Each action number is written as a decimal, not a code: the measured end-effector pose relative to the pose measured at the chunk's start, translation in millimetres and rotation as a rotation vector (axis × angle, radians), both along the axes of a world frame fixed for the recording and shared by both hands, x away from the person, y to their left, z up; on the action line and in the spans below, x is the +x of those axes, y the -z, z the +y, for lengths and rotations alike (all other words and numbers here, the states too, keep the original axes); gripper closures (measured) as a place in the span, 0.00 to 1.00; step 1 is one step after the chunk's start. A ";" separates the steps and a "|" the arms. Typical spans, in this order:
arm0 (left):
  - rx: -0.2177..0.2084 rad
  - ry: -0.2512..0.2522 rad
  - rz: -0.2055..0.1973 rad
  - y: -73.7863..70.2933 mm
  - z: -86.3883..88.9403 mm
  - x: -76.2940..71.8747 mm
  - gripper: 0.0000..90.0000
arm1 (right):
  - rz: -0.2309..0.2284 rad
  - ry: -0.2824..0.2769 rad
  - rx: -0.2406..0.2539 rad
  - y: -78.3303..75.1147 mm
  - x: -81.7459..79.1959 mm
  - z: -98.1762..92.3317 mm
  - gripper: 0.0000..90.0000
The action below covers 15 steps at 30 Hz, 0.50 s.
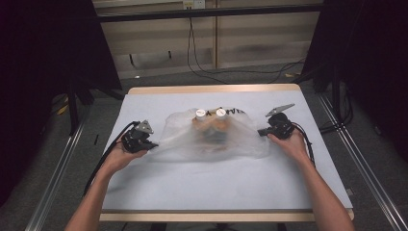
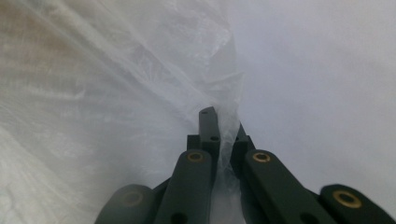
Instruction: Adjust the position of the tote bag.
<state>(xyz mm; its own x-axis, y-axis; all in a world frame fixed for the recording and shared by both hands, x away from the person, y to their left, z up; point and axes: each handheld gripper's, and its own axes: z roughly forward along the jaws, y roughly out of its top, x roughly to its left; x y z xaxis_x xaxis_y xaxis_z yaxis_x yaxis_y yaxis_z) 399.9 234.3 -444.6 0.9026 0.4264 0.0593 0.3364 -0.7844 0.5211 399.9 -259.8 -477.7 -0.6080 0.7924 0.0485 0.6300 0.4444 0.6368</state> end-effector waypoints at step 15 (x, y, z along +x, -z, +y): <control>-0.015 -0.032 0.032 9.7 11.0 -3.8 0.97 | -0.043 -0.034 0.046 0.5 -11.8 1.0 0.96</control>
<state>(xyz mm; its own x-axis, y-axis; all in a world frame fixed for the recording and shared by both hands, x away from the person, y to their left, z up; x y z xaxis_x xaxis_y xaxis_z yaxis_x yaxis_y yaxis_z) 396.2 245.3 -454.4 0.8896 0.4562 0.0234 0.3784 -0.7648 0.5215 388.1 -258.8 -478.2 -0.6368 0.7688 0.0579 0.5869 0.4348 0.6830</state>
